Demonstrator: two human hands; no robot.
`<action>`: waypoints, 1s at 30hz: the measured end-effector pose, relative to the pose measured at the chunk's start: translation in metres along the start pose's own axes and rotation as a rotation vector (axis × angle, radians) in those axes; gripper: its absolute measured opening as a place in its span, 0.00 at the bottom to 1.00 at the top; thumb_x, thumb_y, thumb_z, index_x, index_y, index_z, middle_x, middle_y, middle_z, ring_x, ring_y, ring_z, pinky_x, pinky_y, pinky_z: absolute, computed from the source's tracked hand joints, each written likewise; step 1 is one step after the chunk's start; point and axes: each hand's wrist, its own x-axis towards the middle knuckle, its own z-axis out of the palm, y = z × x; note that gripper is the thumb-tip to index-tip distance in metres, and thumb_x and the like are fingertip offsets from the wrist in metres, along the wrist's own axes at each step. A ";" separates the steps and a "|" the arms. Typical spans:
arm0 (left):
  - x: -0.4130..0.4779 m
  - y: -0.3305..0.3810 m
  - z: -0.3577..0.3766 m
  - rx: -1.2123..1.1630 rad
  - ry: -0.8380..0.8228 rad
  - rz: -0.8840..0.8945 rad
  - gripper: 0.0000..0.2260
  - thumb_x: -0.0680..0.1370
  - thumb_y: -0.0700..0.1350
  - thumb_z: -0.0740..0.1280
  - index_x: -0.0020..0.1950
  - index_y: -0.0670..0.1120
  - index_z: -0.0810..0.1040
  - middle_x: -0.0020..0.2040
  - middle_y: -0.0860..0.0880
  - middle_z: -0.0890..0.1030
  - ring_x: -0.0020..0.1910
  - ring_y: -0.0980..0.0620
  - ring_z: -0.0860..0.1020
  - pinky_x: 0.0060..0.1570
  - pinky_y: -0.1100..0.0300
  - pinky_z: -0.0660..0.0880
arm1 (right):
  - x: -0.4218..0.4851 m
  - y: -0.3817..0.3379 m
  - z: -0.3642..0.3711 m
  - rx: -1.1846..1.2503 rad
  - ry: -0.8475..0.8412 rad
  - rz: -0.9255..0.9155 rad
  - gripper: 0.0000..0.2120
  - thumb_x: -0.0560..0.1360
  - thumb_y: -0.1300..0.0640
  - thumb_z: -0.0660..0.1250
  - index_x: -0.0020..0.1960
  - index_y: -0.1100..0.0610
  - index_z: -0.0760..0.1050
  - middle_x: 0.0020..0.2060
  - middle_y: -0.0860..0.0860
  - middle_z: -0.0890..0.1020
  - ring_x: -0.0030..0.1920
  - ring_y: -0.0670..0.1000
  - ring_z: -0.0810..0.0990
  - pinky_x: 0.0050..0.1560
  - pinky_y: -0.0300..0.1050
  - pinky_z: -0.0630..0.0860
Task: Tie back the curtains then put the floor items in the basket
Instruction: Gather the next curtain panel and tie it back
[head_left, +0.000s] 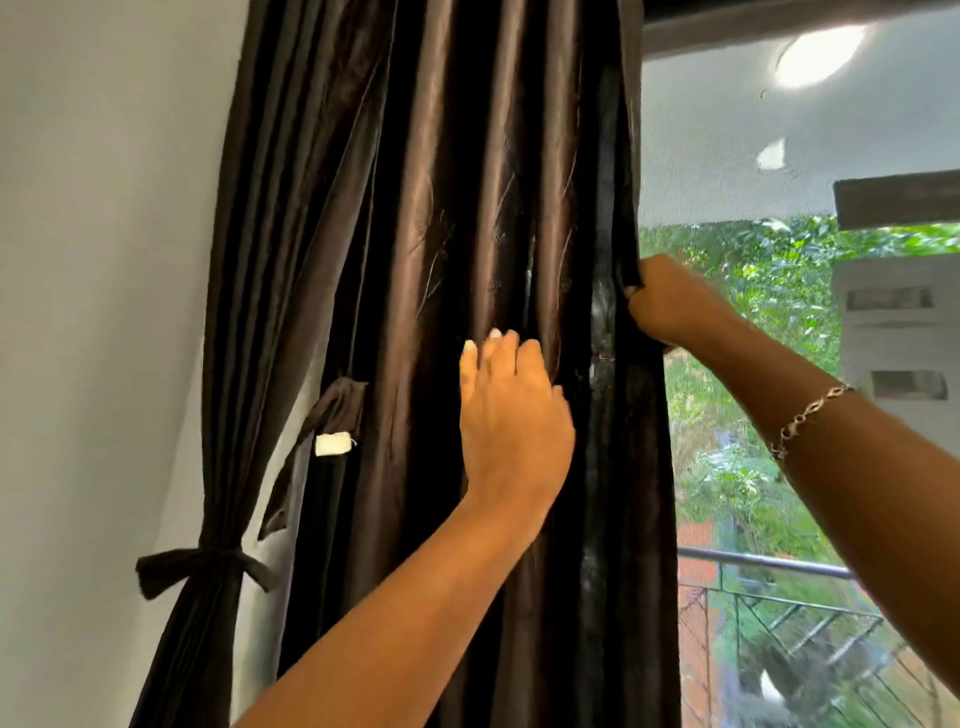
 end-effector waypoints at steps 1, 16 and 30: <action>-0.004 0.003 0.004 -0.008 -0.030 -0.004 0.21 0.79 0.40 0.59 0.73 0.42 0.61 0.71 0.43 0.67 0.73 0.48 0.61 0.73 0.58 0.51 | -0.003 0.002 0.001 0.036 -0.031 0.009 0.10 0.76 0.61 0.57 0.52 0.66 0.73 0.48 0.68 0.78 0.49 0.66 0.79 0.48 0.55 0.76; -0.042 0.020 0.044 0.069 -0.285 -0.248 0.24 0.78 0.35 0.56 0.74 0.43 0.57 0.52 0.40 0.79 0.53 0.39 0.77 0.47 0.49 0.72 | -0.048 0.008 0.044 0.345 -0.299 0.117 0.04 0.74 0.67 0.55 0.46 0.63 0.68 0.41 0.61 0.72 0.43 0.58 0.75 0.40 0.48 0.71; -0.065 0.018 0.060 0.155 -0.449 -0.091 0.27 0.77 0.35 0.55 0.75 0.38 0.50 0.70 0.39 0.67 0.72 0.39 0.62 0.71 0.46 0.56 | -0.076 0.008 0.063 0.258 -0.165 0.101 0.13 0.79 0.57 0.59 0.52 0.67 0.73 0.48 0.64 0.79 0.50 0.62 0.78 0.41 0.44 0.66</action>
